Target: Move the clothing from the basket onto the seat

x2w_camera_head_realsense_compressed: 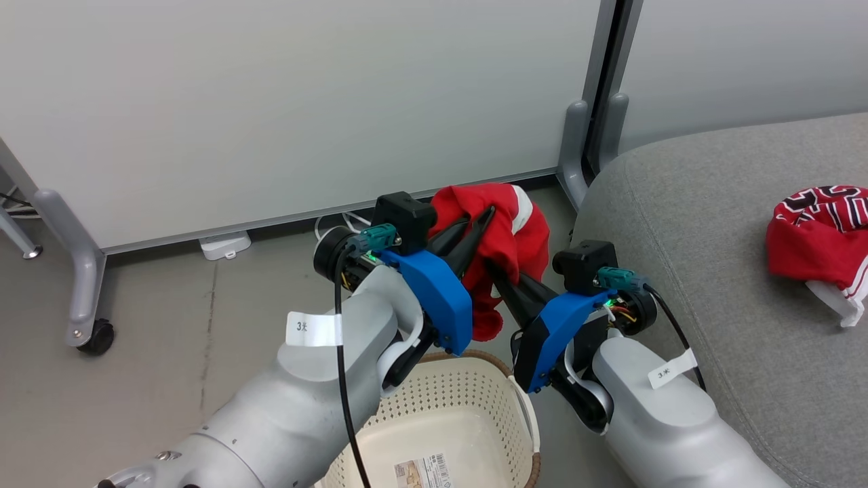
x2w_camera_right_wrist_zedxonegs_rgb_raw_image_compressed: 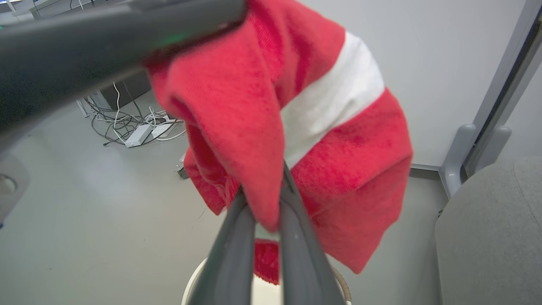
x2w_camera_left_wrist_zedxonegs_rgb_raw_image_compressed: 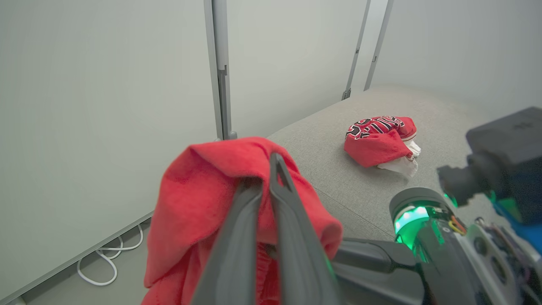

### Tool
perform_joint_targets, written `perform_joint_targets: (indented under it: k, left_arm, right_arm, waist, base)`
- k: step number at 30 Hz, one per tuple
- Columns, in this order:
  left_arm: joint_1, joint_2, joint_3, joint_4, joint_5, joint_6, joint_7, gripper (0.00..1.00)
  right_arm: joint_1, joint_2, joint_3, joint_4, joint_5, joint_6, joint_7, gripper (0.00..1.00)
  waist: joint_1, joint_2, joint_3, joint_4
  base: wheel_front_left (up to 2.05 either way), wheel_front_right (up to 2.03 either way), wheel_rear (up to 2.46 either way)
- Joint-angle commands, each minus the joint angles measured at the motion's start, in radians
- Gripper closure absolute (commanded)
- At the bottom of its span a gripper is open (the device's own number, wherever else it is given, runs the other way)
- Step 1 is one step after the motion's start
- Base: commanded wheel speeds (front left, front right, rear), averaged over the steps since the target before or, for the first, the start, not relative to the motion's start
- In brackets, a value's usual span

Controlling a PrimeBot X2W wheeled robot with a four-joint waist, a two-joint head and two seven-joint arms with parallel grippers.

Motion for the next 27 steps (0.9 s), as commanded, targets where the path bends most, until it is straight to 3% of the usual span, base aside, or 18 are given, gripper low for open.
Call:
perform_joint_targets:
  k: [1,4,5,6,7,14,27]
  left_arm:
    - [0.002,0.003,0.008,-0.001,0.004,-0.002,-0.007,1.0]
    - [0.005,0.005,0.009,0.001,0.006,-0.002,-0.007,1.0]
    - [0.006,0.005,0.01,0.002,0.006,-0.002,-0.007,0.7]
    - [0.006,0.004,0.011,0.002,0.008,-0.002,-0.007,0.17]
    - [0.006,0.005,0.014,0.004,0.009,-0.002,-0.007,0.0]
    - [0.048,0.028,0.081,-0.035,0.099,-0.001,-0.006,0.0]
    - [0.376,0.136,0.41,-0.335,0.398,0.006,-0.005,0.0]
  right_arm:
    - [-0.012,0.001,0.005,0.007,0.003,0.0,-0.007,1.0]
    - [-0.016,0.001,0.01,0.012,0.009,0.0,-0.01,1.0]
    - [-0.018,0.001,0.011,0.014,0.009,0.0,-0.012,1.0]
    - [-0.019,0.001,0.012,0.015,0.01,0.0,-0.013,1.0]
    - [-0.019,0.001,0.013,0.016,0.011,0.0,-0.015,1.0]
    - [-0.028,0.001,0.007,0.024,0.016,0.0,-0.034,1.0]
    - [-0.034,0.001,-0.032,0.041,-0.012,0.0,-0.059,1.0]
  waist:
    - [0.0,-0.0001,0.0,0.0]
    - [0.0,-0.0001,0.0,0.001]
    - [0.0,-0.0001,0.0,0.001]
    - [0.0,-0.0001,0.0,0.002]
    - [0.0,-0.0001,0.0,0.003]
    - [0.0,-0.0001,0.005,0.012]
    - [0.0,-0.0001,0.026,0.03]
  base:
    - [0.0,0.0,0.0]
    - [0.0,0.0,0.0]
    - [0.0,0.0,0.0]
    - [0.0,0.0,0.0]
    - [0.0,0.0,0.0]
    - [0.0,0.0,0.0]
    - [0.0,0.0,0.0]
